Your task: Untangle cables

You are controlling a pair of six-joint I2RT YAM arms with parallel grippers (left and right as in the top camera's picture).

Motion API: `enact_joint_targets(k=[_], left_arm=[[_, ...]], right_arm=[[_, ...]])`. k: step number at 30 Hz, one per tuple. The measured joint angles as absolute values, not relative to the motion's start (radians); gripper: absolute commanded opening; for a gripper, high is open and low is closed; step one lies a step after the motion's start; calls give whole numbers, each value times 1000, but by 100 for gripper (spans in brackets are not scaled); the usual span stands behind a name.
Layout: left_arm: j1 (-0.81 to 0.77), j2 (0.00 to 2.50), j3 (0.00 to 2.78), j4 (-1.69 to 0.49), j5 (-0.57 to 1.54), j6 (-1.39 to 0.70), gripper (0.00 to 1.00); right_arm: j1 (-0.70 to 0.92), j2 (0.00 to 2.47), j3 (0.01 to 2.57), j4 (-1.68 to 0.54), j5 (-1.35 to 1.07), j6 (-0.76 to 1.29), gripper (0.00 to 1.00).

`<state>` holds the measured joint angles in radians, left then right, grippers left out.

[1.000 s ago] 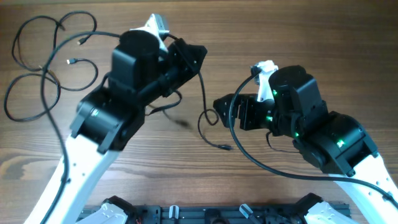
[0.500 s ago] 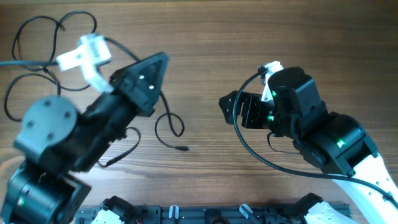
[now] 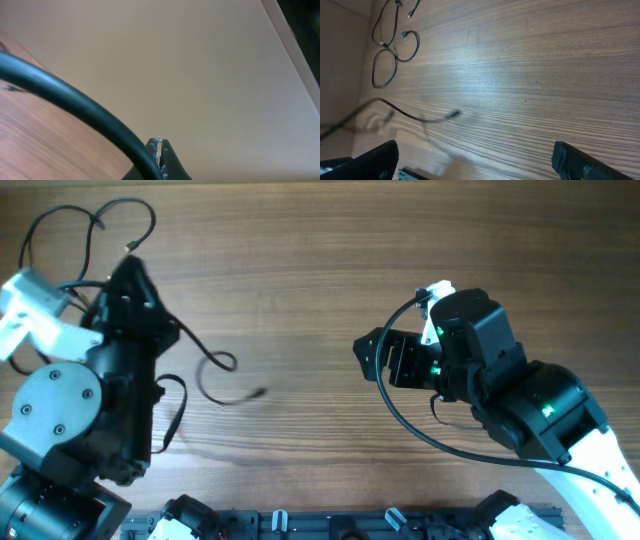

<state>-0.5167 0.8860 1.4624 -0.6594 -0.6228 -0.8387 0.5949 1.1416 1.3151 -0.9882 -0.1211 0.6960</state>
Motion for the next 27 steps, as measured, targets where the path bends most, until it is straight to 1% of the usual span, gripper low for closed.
enact_joint_targets(k=[4,6,11,16,18,19,21,27], left_arm=[[-517,886,1462,-659,-796,-872,4],[-517,886,1462,-659,-841,-915,4],[-517,896,1462,-662,-854,-1064,4],[-482,955,1462,-663,-906,-1094,4],[-440,976,1462,-677,-918,-1095,4],[-378,999,1462,-711,-912,-1100,4],[-322,1011,1463,-750,-879,-1101,4],[-124,1062,1463,-794,-702,-1106,4]], right_arm=[[595,1142,1315,-988,-121,696,100],[595,1142,1315,-988,-121,696,100],[595,1142,1315,-988,-121,696,100],[595,1142,1315,-1006,-121,696,100],[595,1142,1315,-1010,-121,696,100],[595,1142,1315,-1010,-121,696,100],[595,1142,1315,-1009,-121,696,100],[595,1141,1315,-1010,-121,696,100]])
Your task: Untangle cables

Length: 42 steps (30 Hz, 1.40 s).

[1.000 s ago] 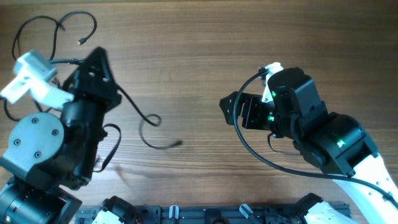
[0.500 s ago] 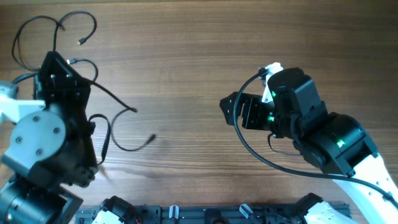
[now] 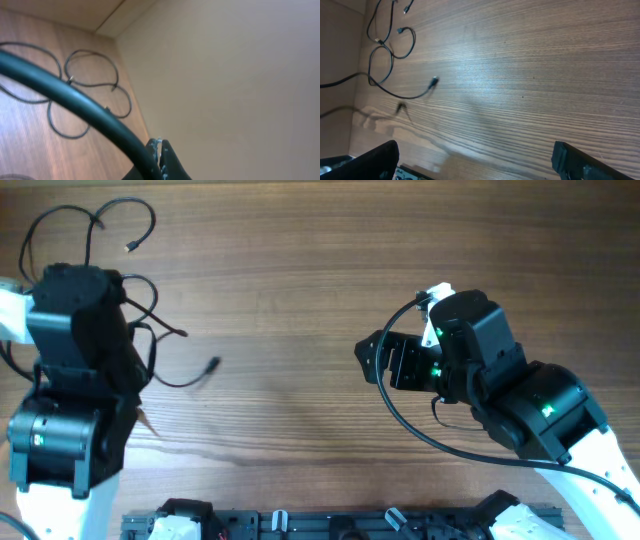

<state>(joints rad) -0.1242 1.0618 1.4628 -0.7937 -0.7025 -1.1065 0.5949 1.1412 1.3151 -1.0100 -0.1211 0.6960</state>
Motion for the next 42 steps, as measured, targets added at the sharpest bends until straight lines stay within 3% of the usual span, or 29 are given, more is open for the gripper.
enact_joint_targets(k=[9,15,24,33,37,42], left_arm=[[219,1081,1463,-999,-476,-1328,4],[320,1101,1463,-965,-244,-1383,4],[215,1202,1463,-604,339,-1177,4],[66,1209,1463,-368,473,-1066,4],[38,1209,1463,-358,539,-1036,9],[32,1191,1468,-570,605,-856,15]], right_arm=[[595,1142,1315,-1008,-121,696,100],[595,1171,1315,-998,-121,696,100],[595,1188,1315,-972,-122,719,100],[595,1188,1315,-971,-122,722,100],[595,1188,1315,-972,-122,722,100],[595,1188,1315,-974,-122,722,100]])
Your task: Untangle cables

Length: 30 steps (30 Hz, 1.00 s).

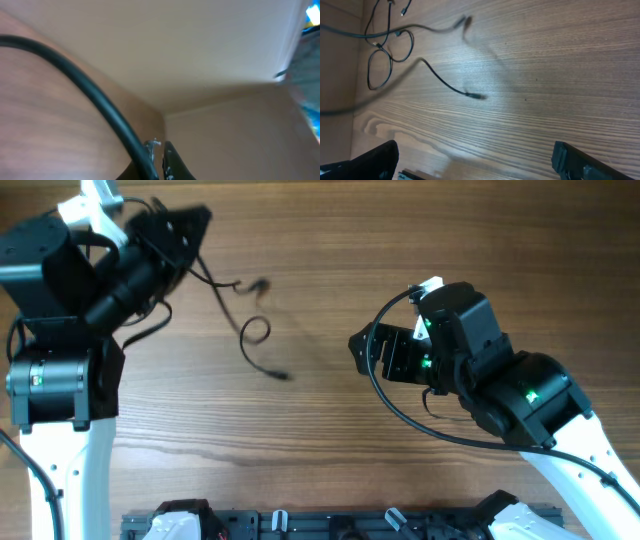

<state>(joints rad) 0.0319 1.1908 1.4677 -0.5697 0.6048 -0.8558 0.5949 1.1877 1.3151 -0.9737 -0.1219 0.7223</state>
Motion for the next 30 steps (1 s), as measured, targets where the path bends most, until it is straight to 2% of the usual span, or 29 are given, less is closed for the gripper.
enact_joint_targets(k=[2,3,6,14,18,20,21,23,30], left_arm=[[43,1191,1469,-693,599,-767,13],[55,1195,1470,-751,591,-717,4],[121,1215,1472,-901,553,-610,4],[393,1272,1475,-1033,484,-513,4],[456,1273,1475,-1091,467,-494,34],[437,1273,1475,-1131,464,-490,54],[418,1274,1475,-1151,463,-474,67],[341,1285,1475,-1188,461,-445,83],[61,1374,1429,-1228,356,-469,89]], right_arm=[[595,1188,1315,-973,-122,722,100],[595,1188,1315,-973,-122,722,100],[595,1188,1315,-973,-122,722,100],[595,1188,1315,-974,-122,722,100],[595,1188,1315,-951,-122,722,100],[595,1188,1315,-939,-122,722,100],[595,1188,1315,-938,-122,722,100],[595,1188,1315,-937,-122,722,100],[595,1188,1315,-938,-122,722,100]])
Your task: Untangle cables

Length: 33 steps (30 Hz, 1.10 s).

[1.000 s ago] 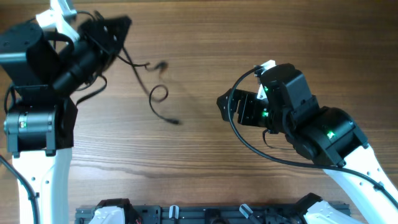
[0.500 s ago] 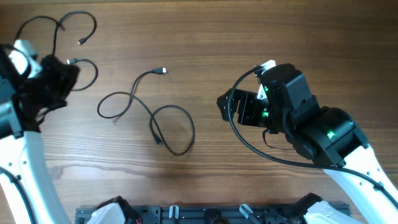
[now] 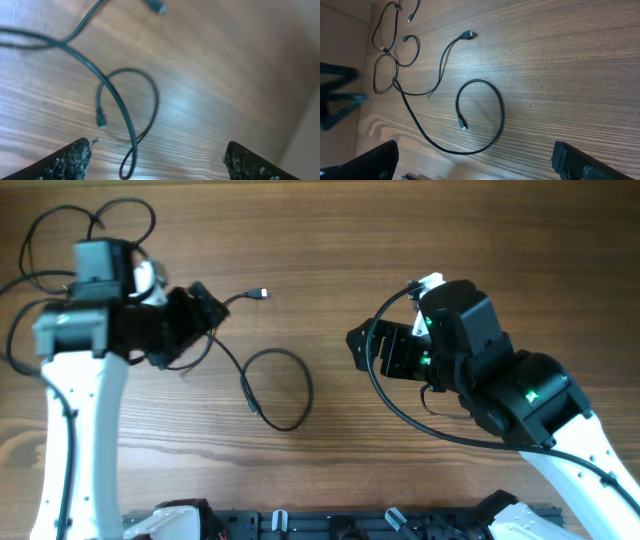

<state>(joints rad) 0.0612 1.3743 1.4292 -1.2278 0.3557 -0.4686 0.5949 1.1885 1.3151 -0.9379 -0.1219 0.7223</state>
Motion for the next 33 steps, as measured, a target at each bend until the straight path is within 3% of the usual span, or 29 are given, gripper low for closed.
enact_joint_targets(k=[7,11,19,22,27,33], left_arm=[[-138,1456,1288,-1166,212,-579,82],[-175,1475,1269,-1166,168,-616,66],[-183,1476,1269,-1213,149,-627,65],[-183,1476,1260,-1219,149,-627,58],[-184,1476,1205,-1199,150,-631,56],[-190,1477,1192,-1161,150,-636,30]], right_arm=[[595,1190,1315,-938,-122,722,100],[595,1190,1315,-938,-122,722,100],[595,1192,1315,-938,-122,722,100],[595,1196,1315,-938,-122,722,100],[595,1202,1315,-938,-122,722,99],[595,1202,1315,-938,-122,722,100]])
